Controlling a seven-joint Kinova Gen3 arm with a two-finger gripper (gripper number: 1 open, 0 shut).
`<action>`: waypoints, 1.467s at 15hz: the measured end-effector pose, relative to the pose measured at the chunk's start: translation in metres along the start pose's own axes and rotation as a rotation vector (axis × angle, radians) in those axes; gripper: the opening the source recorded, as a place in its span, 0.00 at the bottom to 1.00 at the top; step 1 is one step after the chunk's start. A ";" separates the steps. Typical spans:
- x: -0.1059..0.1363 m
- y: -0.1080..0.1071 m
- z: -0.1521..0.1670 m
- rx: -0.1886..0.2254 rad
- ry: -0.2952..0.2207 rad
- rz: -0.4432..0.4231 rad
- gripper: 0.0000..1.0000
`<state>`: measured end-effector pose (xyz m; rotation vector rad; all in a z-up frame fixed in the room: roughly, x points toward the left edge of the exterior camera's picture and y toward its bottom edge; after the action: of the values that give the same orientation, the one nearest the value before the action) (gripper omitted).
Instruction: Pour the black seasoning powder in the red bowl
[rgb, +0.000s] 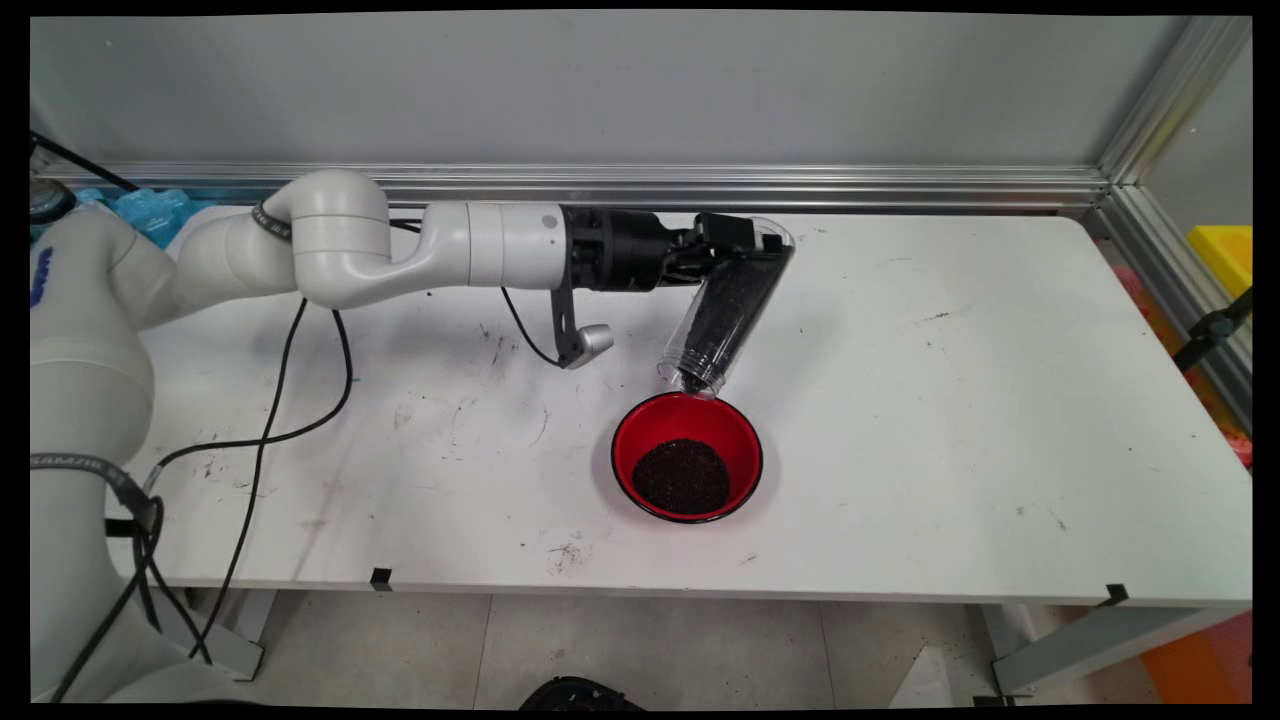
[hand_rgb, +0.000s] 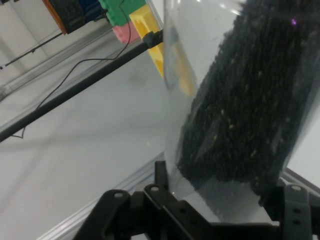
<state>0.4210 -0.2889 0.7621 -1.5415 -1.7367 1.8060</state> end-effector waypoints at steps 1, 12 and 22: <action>0.001 0.000 0.001 0.004 -0.004 0.010 0.00; 0.013 -0.001 0.012 0.054 -0.039 0.098 0.00; 0.026 0.001 0.014 0.088 -0.034 0.162 0.00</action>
<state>0.3994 -0.2790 0.7443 -1.6675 -1.5638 1.9663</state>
